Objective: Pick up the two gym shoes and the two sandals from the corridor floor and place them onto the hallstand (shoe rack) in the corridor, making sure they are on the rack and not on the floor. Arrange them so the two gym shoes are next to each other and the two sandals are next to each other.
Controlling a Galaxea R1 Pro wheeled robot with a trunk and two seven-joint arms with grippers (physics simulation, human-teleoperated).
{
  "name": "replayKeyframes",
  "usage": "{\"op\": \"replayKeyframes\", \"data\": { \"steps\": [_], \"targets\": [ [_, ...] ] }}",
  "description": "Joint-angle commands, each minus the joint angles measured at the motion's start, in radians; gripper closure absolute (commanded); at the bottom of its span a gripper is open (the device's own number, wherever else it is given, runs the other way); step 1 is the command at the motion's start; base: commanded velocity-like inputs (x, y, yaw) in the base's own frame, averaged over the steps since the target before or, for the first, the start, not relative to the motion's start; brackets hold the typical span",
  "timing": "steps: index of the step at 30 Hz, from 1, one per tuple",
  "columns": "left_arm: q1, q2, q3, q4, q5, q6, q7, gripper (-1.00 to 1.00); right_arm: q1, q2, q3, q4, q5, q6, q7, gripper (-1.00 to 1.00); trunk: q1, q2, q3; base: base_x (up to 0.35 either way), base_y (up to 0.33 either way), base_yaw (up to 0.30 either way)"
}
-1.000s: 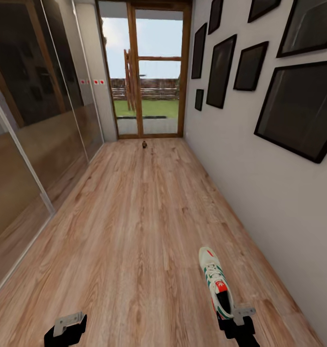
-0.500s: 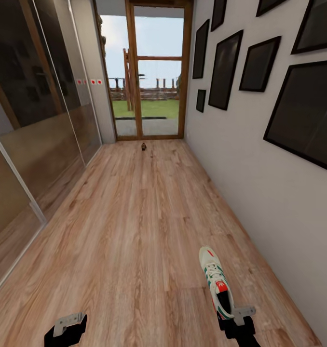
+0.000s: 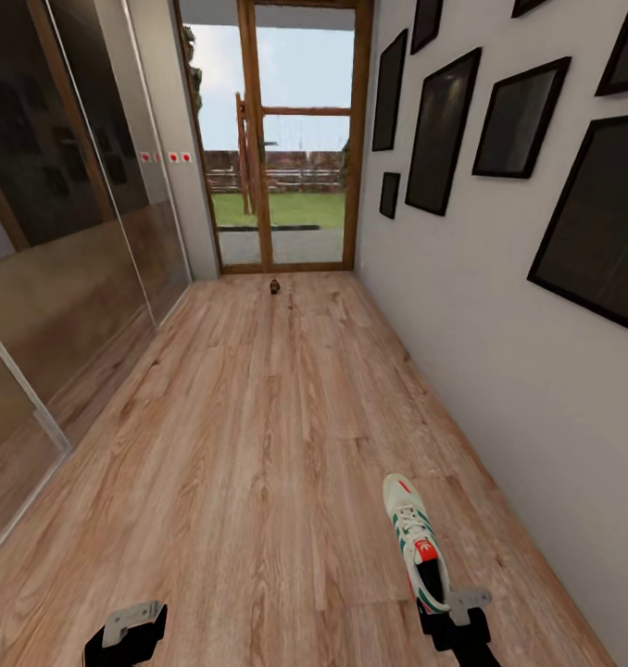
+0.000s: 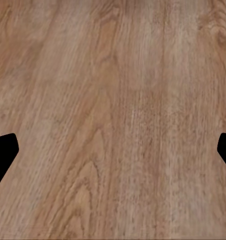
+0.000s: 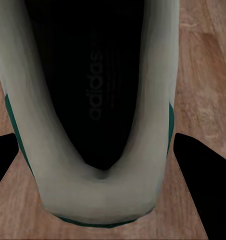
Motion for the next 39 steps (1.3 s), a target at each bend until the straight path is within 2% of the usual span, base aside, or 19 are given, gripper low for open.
{"op": "replayKeyframes", "data": {
  "steps": [1,39],
  "targets": [
    [0.0,0.0,0.0,0.001,0.009,-0.003,-0.004,-1.0,-0.001,0.0,0.009,0.0,-0.008,-0.003,-0.005,1.0,0.0,0.0,-0.001,0.338,0.0,0.0],
    [0.0,0.002,0.001,0.001,0.009,-0.003,-0.004,-1.0,-0.001,-0.002,0.012,0.0,-0.005,-0.001,0.0,1.0,0.0,0.0,-0.001,0.338,0.0,0.0]
  ]
}}
